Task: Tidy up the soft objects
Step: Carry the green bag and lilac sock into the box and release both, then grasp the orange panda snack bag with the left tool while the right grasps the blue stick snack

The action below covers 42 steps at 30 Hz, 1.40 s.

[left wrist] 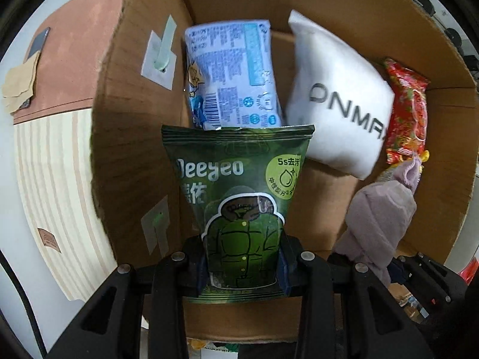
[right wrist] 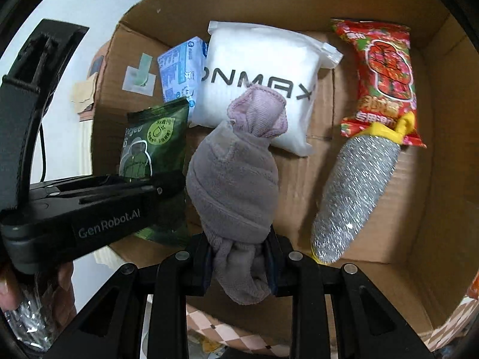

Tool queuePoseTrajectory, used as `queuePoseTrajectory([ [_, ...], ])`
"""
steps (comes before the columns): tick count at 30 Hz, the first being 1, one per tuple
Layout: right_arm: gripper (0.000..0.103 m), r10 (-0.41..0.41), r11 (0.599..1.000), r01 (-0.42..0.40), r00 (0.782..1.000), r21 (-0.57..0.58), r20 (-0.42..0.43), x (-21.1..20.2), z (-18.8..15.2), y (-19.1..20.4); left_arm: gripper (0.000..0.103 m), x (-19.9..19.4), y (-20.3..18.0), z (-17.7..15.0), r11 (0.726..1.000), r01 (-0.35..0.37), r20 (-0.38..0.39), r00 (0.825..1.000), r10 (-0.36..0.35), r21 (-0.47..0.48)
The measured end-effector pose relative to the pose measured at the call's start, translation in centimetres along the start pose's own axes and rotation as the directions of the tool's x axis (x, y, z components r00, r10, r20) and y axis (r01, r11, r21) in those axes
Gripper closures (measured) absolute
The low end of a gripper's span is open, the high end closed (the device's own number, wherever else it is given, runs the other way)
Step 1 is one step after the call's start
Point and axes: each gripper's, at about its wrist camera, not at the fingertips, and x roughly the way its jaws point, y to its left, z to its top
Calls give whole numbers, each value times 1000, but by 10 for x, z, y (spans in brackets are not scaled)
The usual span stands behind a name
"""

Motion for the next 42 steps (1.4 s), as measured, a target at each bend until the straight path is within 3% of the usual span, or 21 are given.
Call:
queuePoseTrajectory([
  [4, 59, -13, 1000, 13, 1000, -13, -11, 10, 5, 6, 64, 11, -8, 3, 1000, 8, -45, 999, -8, -6],
  [6, 40, -22, 1000, 22, 1000, -15, -1, 8, 4, 6, 64, 9, -11, 1, 1000, 0, -32, 999, 0, 7],
  [9, 34, -35, 999, 35, 999, -23, 4, 3, 4, 6, 63, 0, -13, 0, 1000, -10, 1, 1000, 10, 11],
  [14, 33, -78, 997, 79, 997, -24, 15, -12, -4, -1, 62, -17, -19, -14, 1000, -5, 51, 999, 5, 4],
  [19, 29, -168, 985, 171, 983, -33, 73, -48, -27, -6, 62, -46, -18, -43, 999, -34, 153, 988, 33, -1],
  [27, 29, -243, 966, 256, 950, -40, 197, -101, -67, -8, 62, -90, -28, -114, 997, -66, 347, 935, 75, -39],
  [37, 29, -246, 963, 267, 910, -18, 333, -149, -122, -3, 62, -133, -37, -173, 995, -83, 499, 861, 96, -48],
  [39, 20, -247, 962, 272, 902, -19, 354, -156, -131, -1, 60, -142, -39, -182, 995, -85, 528, 844, 99, -50],
  [41, 7, -235, 965, 261, 897, -19, 374, -165, -140, -1, 29, -149, -39, -189, 997, -67, 549, 832, 83, -49],
  [42, 4, -227, 967, 254, 896, -20, 381, -170, -144, -1, 8, -151, -39, -191, 997, -62, 558, 826, 78, -48],
])
